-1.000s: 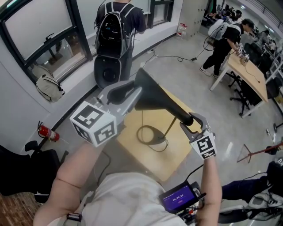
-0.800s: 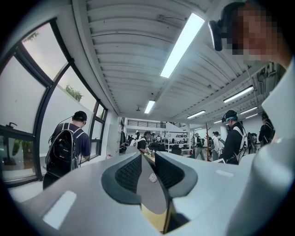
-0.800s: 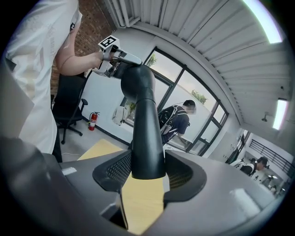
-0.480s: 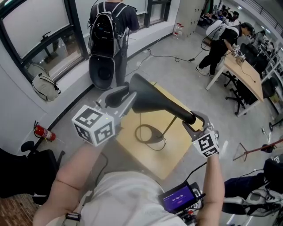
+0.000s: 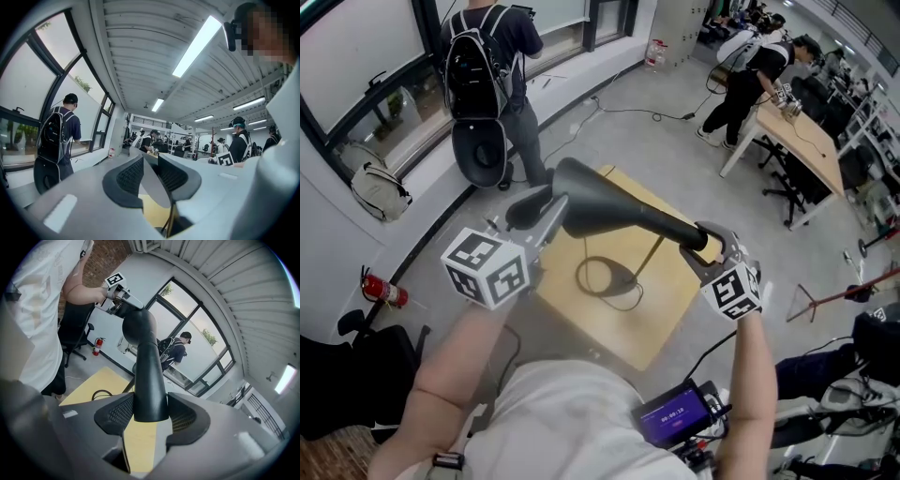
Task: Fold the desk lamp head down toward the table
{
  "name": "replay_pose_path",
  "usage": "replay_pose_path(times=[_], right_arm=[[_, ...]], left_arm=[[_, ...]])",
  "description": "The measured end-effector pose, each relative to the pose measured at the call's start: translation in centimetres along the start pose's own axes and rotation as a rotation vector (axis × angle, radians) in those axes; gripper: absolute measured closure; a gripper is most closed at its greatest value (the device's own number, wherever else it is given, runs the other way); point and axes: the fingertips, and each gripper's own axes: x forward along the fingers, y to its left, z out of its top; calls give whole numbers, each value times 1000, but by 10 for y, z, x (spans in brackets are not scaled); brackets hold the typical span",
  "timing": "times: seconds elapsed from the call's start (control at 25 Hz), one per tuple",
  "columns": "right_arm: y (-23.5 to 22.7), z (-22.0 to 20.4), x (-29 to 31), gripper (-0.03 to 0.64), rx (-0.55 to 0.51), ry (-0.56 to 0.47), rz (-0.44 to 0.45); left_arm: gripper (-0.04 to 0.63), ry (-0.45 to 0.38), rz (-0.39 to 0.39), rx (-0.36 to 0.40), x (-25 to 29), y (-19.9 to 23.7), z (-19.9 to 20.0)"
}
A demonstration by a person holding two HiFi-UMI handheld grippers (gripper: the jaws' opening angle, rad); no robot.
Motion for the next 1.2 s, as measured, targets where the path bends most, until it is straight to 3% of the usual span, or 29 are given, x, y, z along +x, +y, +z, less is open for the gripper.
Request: replay_pose_path(times=[0.72,1.2], right_arm=[[-11,6,-4,382,-133,147,36],[-21,7,-11,380,-252,228,44]], left_arm=[[488,49,-26,-90,-1,24,-35],[483,92,-47,-197,3,33,-76]])
